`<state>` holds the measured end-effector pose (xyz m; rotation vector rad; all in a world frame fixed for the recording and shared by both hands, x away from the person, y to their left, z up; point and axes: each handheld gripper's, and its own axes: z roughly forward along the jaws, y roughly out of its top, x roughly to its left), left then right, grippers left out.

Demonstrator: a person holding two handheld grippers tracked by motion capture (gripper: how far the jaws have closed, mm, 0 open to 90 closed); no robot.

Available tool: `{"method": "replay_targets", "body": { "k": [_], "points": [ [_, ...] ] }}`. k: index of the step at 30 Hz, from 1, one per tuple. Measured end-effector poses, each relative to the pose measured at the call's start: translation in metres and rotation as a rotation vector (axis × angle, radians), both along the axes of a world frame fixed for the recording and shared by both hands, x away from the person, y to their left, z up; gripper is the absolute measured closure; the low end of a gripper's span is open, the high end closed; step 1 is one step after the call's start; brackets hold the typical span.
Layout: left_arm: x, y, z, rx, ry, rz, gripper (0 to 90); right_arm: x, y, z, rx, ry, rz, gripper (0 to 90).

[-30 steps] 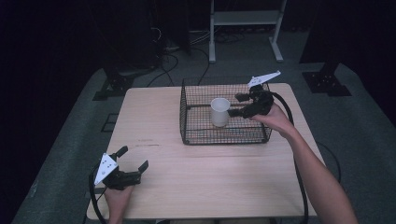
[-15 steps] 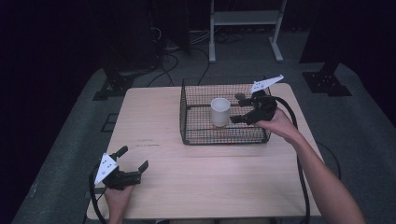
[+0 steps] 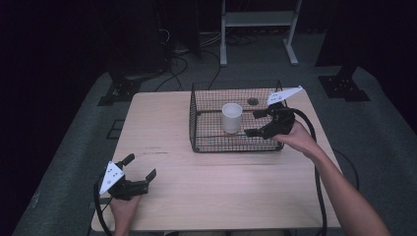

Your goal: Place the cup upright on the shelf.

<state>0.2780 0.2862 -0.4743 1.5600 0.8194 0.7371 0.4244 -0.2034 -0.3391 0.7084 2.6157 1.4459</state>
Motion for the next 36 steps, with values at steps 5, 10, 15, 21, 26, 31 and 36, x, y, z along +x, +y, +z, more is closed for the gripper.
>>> {"method": "replay_targets", "body": {
  "k": [5, 10, 15, 21, 26, 31, 36],
  "points": [
    [0.0, 0.0, 0.0, 0.002, 0.0, 0.0, 0.0, -0.006, -0.005, -0.006, 0.008, 0.006, -0.001, 6.6],
    [0.0, 0.0, 0.0, 0.003, 0.0, 0.001, 0.0, -0.01, -0.012, -0.012, 0.001, 0.014, -0.008, 6.6],
    [0.0, 0.0, 0.0, 0.003, 0.001, 0.002, 0.0, -0.016, -0.019, -0.017, 0.012, 0.017, -0.015, 6.5],
    [0.0, 0.0, 0.0, 0.003, 0.0, 0.002, 0.0, -0.022, -0.024, -0.022, 0.026, 0.021, -0.021, 6.6],
    [0.0, 0.0, 0.0, 0.003, 0.0, 0.002, 0.0, -0.024, -0.029, -0.026, 0.032, 0.024, -0.028, 6.6],
    [0.0, 0.0, 0.0, 0.003, 0.0, 0.002, 0.0, -0.028, -0.033, -0.028, 0.035, 0.022, -0.033, 6.6],
    [0.0, 0.0, 0.0, 0.004, 0.0, 0.003, 0.0, -0.032, -0.038, -0.03, 0.036, 0.024, -0.038, 6.6]
  ]
}}
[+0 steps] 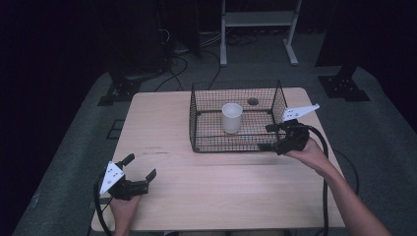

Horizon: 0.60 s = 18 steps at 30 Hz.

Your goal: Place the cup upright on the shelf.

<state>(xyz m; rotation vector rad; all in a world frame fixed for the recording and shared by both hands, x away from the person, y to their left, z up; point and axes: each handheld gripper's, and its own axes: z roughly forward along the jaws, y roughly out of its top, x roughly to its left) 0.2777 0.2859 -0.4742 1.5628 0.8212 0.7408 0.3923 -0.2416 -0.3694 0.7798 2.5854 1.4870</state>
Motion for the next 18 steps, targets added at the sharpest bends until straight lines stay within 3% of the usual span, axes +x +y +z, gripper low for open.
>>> {"method": "replay_targets", "body": {
  "k": [18],
  "points": [
    [0.0, 0.0, 0.0, 0.003, 0.0, 0.001, 0.0, -0.013, -0.019, -0.011, 0.006, -0.001, -0.03, 6.7]
  ]
}}
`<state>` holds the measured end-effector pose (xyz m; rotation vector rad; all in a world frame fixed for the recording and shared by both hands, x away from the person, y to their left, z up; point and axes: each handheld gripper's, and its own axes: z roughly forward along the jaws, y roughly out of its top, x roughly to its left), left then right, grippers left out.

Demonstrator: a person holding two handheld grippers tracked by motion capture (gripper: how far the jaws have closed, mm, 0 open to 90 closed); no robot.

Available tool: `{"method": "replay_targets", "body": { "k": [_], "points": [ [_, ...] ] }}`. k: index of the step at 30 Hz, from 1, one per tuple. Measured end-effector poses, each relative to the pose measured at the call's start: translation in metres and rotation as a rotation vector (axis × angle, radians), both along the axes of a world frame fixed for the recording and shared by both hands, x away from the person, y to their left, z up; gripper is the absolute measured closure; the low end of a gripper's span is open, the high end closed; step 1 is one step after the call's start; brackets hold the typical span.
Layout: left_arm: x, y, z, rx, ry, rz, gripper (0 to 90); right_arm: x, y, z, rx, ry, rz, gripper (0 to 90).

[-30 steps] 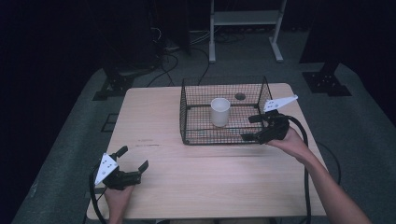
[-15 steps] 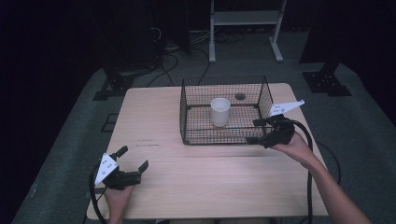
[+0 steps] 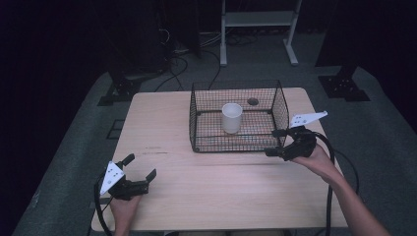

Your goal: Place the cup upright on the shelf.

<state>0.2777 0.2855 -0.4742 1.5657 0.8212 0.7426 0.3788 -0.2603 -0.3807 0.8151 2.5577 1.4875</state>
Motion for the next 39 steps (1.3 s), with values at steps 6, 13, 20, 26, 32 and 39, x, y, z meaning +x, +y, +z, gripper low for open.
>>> {"method": "replay_targets", "body": {
  "k": [6, 13, 20, 26, 32, 39],
  "points": [
    [0.0, 0.0, 0.0, 0.001, 0.0, 0.0, 0.0, -0.004, -0.008, -0.003, 0.004, -0.003, -0.011, 6.8],
    [0.0, 0.0, 0.0, 0.001, 0.0, 0.001, 0.0, -0.008, -0.012, -0.008, 0.0, 0.005, -0.02, 6.7],
    [0.0, 0.0, 0.0, 0.001, -0.001, 0.001, 0.0, -0.011, -0.018, -0.009, 0.001, 0.005, -0.03, 6.7],
    [0.0, 0.0, 0.0, 0.001, -0.001, 0.002, 0.0, -0.015, -0.022, -0.009, 0.006, -0.001, -0.039, 6.7],
    [0.0, 0.0, 0.0, 0.004, 0.0, 0.005, 0.0, -0.022, -0.025, -0.018, -0.01, 0.003, -0.044, 6.7],
    [0.0, -0.001, 0.0, 0.008, 0.003, 0.009, 0.0, -0.033, -0.029, -0.03, -0.021, 0.002, -0.047, 6.7]
  ]
}}
